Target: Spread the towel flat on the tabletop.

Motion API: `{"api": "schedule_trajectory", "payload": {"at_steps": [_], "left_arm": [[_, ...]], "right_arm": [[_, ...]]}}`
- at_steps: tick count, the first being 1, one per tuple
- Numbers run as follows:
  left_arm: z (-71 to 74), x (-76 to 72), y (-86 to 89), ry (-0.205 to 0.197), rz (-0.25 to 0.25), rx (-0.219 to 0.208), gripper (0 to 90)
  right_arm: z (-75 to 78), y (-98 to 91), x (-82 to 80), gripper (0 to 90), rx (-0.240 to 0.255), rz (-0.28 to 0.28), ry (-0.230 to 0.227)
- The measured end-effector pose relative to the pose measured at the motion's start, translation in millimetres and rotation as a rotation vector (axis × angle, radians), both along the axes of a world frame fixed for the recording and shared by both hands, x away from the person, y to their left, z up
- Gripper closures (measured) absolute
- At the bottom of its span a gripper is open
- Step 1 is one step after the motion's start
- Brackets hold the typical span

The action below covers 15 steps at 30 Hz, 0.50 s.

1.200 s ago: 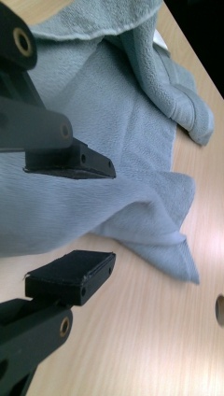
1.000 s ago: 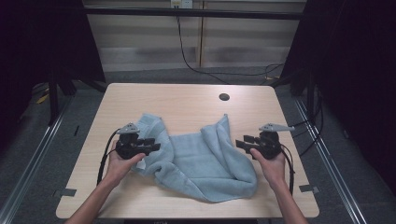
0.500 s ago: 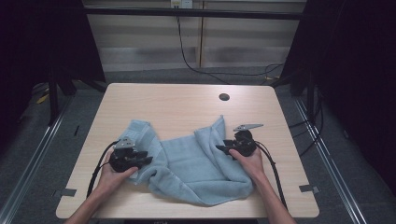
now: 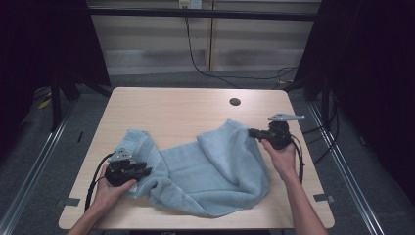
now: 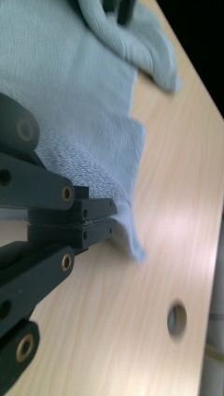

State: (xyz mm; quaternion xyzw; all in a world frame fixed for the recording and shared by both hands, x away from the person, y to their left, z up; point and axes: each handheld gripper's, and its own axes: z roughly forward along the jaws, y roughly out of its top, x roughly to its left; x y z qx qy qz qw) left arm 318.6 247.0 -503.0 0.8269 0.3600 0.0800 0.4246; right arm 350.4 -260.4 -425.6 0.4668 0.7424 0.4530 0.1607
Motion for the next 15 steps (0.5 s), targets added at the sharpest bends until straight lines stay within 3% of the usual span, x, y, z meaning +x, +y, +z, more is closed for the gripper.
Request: {"api": "schedule_trajectory", "payload": {"at_steps": [2, 3, 6, 7, 8, 9, 10, 12, 13, 14, 15], "left_arm": [[0.3, -0.4, 0.6, 0.001, 0.000, 0.003, 62.5], [0.3, -0.7, 0.8, 0.002, 0.003, 0.000, 62.5], [0.8, -2.7, 3.5, 0.004, 0.002, 0.005, 62.5], [0.5, -4.1, 5.0, -0.002, 0.000, 0.006, 62.4], [0.4, -5.2, 6.3, -0.003, -0.002, 0.005, 62.5], [0.4, -6.1, 7.7, 0.001, 0.001, 0.002, 62.5], [0.7, -8.1, 9.3, 0.002, 0.010, 0.002, 62.9], [1.2, -9.1, 9.7, -0.003, 0.014, 0.011, 62.9], [1.8, -9.7, 10.1, -0.007, 0.015, 0.023, 62.9], [2.1, -10.2, 10.4, -0.005, 0.021, 0.024, 62.9], [2.3, -10.0, 11.2, -0.003, 0.022, 0.027, 62.9]], "right_arm": [[2.8, -5.3, 0.5, 90.0, -0.014, -0.014, 0.001], [6.5, -19.2, 0.6, 90.0, -0.056, -0.063, 0.006], [4.5, -33.4, -0.1, 89.6, -0.086, -0.117, 0.038], [-1.3, -46.7, -2.0, 89.0, -0.167, -0.195, 0.063], [-3.9, -51.5, -2.3, 88.8, -0.188, -0.217, 0.068], [-3.9, -51.5, -2.3, 88.8, -0.188, -0.217, 0.068], [-10.5, -65.2, -2.4, 88.4, -0.181, -0.263, 0.087], [-10.7, -72.6, -1.6, 83.0, -0.209, -0.303, 0.079], [-9.1, -76.5, -1.6, 76.4, -0.189, -0.311, 0.062], [-9.1, -76.5, -1.6, 76.4, -0.189, -0.311, 0.062], [-6.9, -79.3, -2.5, 74.7, -0.149, -0.304, 0.049]]}}
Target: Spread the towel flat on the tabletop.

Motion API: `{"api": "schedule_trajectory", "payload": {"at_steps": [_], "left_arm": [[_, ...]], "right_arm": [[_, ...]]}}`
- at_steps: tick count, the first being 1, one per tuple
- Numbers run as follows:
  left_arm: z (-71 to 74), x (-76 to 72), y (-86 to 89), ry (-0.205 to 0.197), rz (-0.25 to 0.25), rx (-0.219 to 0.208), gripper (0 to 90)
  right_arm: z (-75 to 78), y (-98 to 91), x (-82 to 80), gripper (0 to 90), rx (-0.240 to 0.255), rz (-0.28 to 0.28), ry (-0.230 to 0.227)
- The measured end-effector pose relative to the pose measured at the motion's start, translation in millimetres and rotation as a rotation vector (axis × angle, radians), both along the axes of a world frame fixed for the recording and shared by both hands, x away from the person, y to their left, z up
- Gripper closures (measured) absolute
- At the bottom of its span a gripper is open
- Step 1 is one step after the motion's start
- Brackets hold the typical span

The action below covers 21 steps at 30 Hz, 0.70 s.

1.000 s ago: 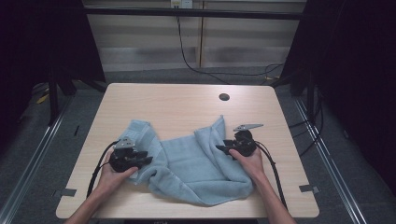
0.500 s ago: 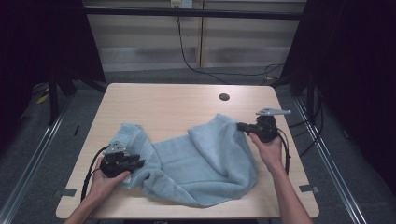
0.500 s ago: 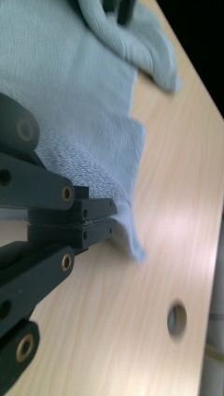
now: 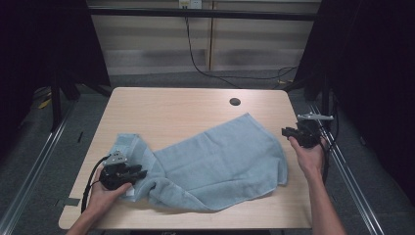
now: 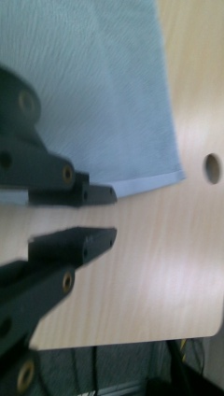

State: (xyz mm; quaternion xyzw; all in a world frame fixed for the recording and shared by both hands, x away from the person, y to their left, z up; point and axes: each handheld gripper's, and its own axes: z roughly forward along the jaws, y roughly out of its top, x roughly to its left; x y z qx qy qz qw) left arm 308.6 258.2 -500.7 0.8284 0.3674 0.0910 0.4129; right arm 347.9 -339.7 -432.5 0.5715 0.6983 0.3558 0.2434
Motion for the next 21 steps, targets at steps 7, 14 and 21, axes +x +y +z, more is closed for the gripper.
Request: {"api": "schedule_trajectory", "payload": {"at_steps": [7, 14, 21], "left_arm": [[0.3, 0.2, 1.7, 0.007, 0.009, -0.003, 62.9], [-1.1, 2.6, 3.5, 0.014, 0.031, -0.026, 63.3], [-1.7, 5.2, 5.2, 0.014, 0.035, -0.033, 63.4]], "right_arm": [[-15.9, 25.9, -36.5, 79.7, 0.033, 0.145, 0.039], [-46.9, 23.4, -93.8, 72.7, 0.003, 0.143, 0.067], [-63.7, 17.0, -106.3, 56.8, -0.018, 0.135, 0.098]]}}
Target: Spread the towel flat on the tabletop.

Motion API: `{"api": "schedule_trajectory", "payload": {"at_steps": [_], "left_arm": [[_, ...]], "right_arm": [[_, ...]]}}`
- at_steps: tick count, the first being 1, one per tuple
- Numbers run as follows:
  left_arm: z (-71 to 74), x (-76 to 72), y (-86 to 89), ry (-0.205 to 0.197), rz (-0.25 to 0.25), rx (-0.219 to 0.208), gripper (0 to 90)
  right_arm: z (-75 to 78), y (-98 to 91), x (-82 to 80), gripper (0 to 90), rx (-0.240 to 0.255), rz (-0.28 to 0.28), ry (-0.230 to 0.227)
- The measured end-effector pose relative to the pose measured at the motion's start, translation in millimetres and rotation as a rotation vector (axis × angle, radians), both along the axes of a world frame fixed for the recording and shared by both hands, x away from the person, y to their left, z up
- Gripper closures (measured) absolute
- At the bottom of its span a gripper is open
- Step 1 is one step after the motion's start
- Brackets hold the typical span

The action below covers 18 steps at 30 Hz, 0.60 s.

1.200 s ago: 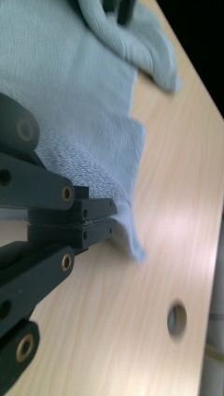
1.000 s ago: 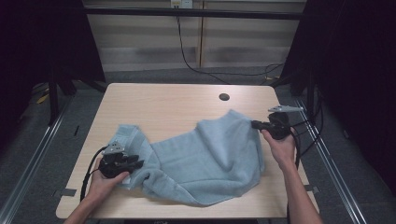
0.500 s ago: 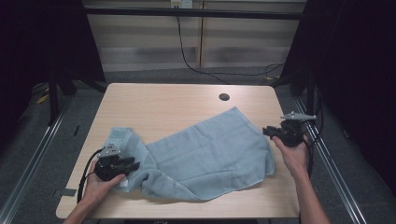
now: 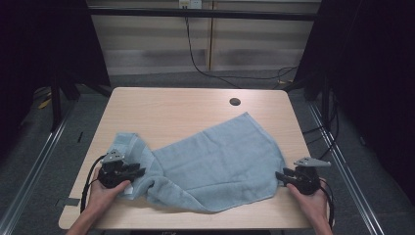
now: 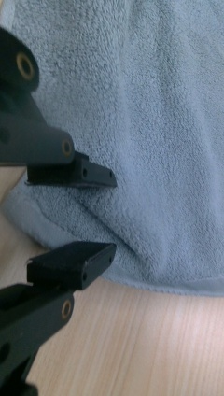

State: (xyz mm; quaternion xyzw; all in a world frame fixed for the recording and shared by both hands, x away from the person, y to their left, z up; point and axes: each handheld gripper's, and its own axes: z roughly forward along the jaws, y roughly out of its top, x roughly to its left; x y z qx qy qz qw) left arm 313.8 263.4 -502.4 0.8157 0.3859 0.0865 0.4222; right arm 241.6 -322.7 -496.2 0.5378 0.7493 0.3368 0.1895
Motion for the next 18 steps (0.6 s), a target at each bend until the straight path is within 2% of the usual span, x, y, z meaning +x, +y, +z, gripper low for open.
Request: {"api": "schedule_trajectory", "payload": {"at_steps": [1, 3, 4, 6, 8, 9, 10, 11, 12, 13, 15, 17, 18], "left_arm": [[0.0, 0.1, 0.2, -0.002, 0.001, 0.002, 63.5], [0.0, 0.2, 0.4, -0.003, 0.005, 0.004, 63.9], [0.0, 0.4, 0.9, -0.004, 0.007, 0.007, 63.9], [-0.5, 0.8, 2.2, -0.004, 0.013, -0.001, 63.9], [-0.8, 1.4, 3.0, 0.001, 0.013, -0.010, 63.8], [-0.9, 1.6, 3.3, 0.005, 0.010, -0.014, 63.8], [-0.8, 1.6, 3.3, 0.005, 0.013, -0.014, 63.8], [-0.7, 1.2, 2.8, 0.001, 0.016, -0.008, 63.8], [-0.7, 1.2, 2.8, 0.001, 0.016, -0.008, 63.8], [-0.6, 1.1, 2.7, 0.000, 0.016, -0.007, 63.8], [-0.7, 1.2, 2.9, 0.002, 0.017, -0.009, 63.8], [-0.7, 1.6, 3.5, 0.003, 0.018, -0.012, 63.8], [-0.7, 1.6, 3.5, 0.003, 0.018, -0.012, 63.9]], "right_arm": [[-0.6, -2.4, 0.9, 53.0, -0.001, -0.005, -0.002], [-2.4, -6.9, 1.9, 51.8, 0.008, -0.003, 0.002], [-2.4, -8.5, 0.8, 53.8, 0.008, -0.015, 0.005], [-1.5, -11.3, -2.5, 61.8, 0.005, -0.004, -0.002], [-3.6, -9.8, -2.4, 62.9, -0.035, -0.008, 0.011], [-3.4, -8.6, -2.3, 63.1, -0.035, -0.008, 0.014], [-3.5, -8.4, -1.6, 67.4, -0.042, 0.000, 0.008], [-3.7, -7.7, -1.2, 79.2, -0.054, 0.019, -0.004], [-3.7, -7.7, -1.2, 79.2, -0.054, 0.019, -0.004], [-2.6, -8.7, 0.6, 88.7, -0.079, 0.028, -0.009], [-1.9, -10.1, 1.4, 89.3, -0.074, 0.015, 0.000], [1.7, -24.5, 6.2, 89.4, -0.050, -0.045, -0.009], [1.7, -24.5, 6.2, 89.4, -0.050, -0.045, -0.009]]}}
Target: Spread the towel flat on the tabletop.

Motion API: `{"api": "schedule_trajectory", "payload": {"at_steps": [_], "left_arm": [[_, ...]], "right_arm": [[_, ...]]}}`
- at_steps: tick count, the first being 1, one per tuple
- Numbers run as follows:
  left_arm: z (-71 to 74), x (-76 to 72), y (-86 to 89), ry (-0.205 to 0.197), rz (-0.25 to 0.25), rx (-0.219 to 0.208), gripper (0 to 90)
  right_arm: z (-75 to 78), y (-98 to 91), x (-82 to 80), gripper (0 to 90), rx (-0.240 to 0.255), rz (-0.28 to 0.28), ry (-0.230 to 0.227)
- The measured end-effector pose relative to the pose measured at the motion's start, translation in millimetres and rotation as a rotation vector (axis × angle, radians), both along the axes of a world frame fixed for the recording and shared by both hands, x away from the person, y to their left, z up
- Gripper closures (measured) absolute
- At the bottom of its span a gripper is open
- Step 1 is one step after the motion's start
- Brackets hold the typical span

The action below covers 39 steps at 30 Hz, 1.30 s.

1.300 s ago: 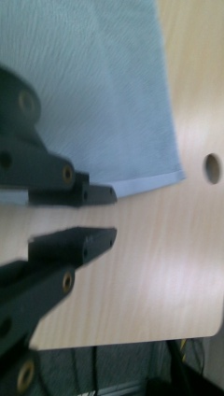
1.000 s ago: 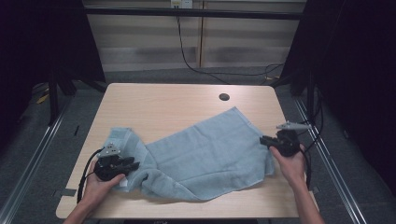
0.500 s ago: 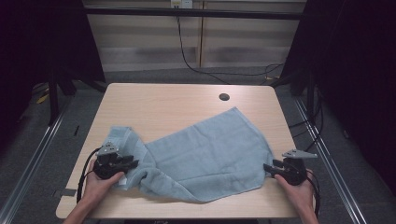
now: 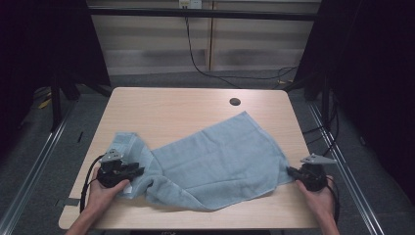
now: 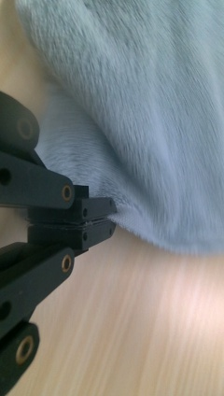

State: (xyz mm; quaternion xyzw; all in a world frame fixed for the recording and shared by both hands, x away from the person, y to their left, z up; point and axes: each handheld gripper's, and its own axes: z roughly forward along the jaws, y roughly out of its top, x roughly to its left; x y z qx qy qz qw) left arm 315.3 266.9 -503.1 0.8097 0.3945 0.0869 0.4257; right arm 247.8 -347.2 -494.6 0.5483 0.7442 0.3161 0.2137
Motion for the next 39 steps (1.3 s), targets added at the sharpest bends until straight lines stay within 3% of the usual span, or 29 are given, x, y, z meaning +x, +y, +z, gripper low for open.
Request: {"api": "schedule_trajectory", "payload": {"at_steps": [3, 4, 6, 9, 11, 12, 14, 16, 19, 21, 22, 24, 25, 26, 27, 29, 33, 36, 38, 39], "left_arm": [[0.2, 0.0, 0.2, 0.001, 0.001, 0.000, 63.8], [0.6, -1.1, -0.9, 0.004, 0.008, 0.000, 63.6], [1.1, -1.7, -1.2, 0.010, 0.007, -0.003, 61.5], [3.2, -5.5, -4.4, 0.011, -0.012, 0.012, 60.4], [4.5, -7.5, -6.0, 0.020, -0.017, 0.007, 60.7], [5.2, -8.3, -6.4, 0.014, -0.020, 0.006, 61.8], [8.8, -11.0, -7.2, -0.006, -0.034, -0.016, 61.4], [14.3, -11.9, -7.9, -0.021, -0.041, -0.033, 60.7], [23.1, -5.9, -5.3, -0.042, -0.018, -0.083, 60.3], [26.4, 0.7, -5.8, -0.046, -0.010, -0.084, 59.5], [27.0, 4.2, -8.5, -0.050, -0.016, -0.069, 59.5], [24.4, 10.6, -14.8, -0.040, -0.034, -0.060, 59.0], [21.9, 13.4, -18.6, -0.028, -0.049, -0.045, 58.9], [18.0, 15.1, -22.8, -0.026, -0.058, -0.021, 59.3], [15.5, 15.9, -24.7, -0.015, -0.065, -0.012, 59.3], [7.9, 15.5, -27.5, -0.012, -0.071, 0.033, 63.2], [3.4, 14.2, -27.1, -0.003, -0.073, 0.037, 65.4], [3.2, 13.8, -26.6, 0.001, -0.071, 0.029, 65.7], [3.3, 12.8, -26.4, 0.006, -0.076, 0.026, 65.8], [3.5, 11.4, -26.6, 0.014, -0.080, 0.021, 65.8]], "right_arm": [[5.3, -22.2, 4.2, 87.9, 0.039, -0.088, -0.027], [8.7, -26.8, 4.3, 74.6, 0.022, -0.129, -0.046], [11.1, -27.4, 3.4, 69.4, 0.041, -0.130, -0.059], [22.8, -18.9, -1.0, 60.3, 0.103, -0.102, -0.098], [24.4, -5.9, -2.1, 58.9, 0.129, -0.049, -0.101], [21.6, 9.5, -1.8, 58.6, 0.155, 0.002, -0.086], [19.8, 18.3, -1.8, 58.2, 0.176, 0.031, -0.074], [16.8, 43.1, -3.4, 57.8, 0.200, 0.113, -0.047], [17.4, 57.6, -4.5, 58.2, 0.215, 0.146, -0.046], [19.0, 82.7, -5.9, 58.9, 0.185, 0.193, -0.055], [19.0, 82.7, -5.9, 58.9, 0.185, 0.193, -0.055], [22.1, 104.7, -8.1, 58.5, 0.126, 0.232, -0.078], [23.0, 110.9, -8.4, 58.2, 0.126, 0.245, -0.083], [24.1, 130.3, -8.3, 57.5, 0.128, 0.277, -0.083], [24.1, 130.3, -8.3, 57.5, 0.128, 0.277, -0.083], [18.6, 152.8, -6.6, 55.3, 0.120, 0.322, -0.061], [7.9, 174.2, -4.1, 55.5, 0.086, 0.364, -0.024], [-3.2, 178.9, 6.6, 52.7, 0.055, 0.343, 0.020], [-6.3, 173.1, 15.4, 53.3, 0.106, 0.335, 0.038], [-6.1, 170.1, 20.8, 53.2, 0.092, 0.320, 0.037]]}}
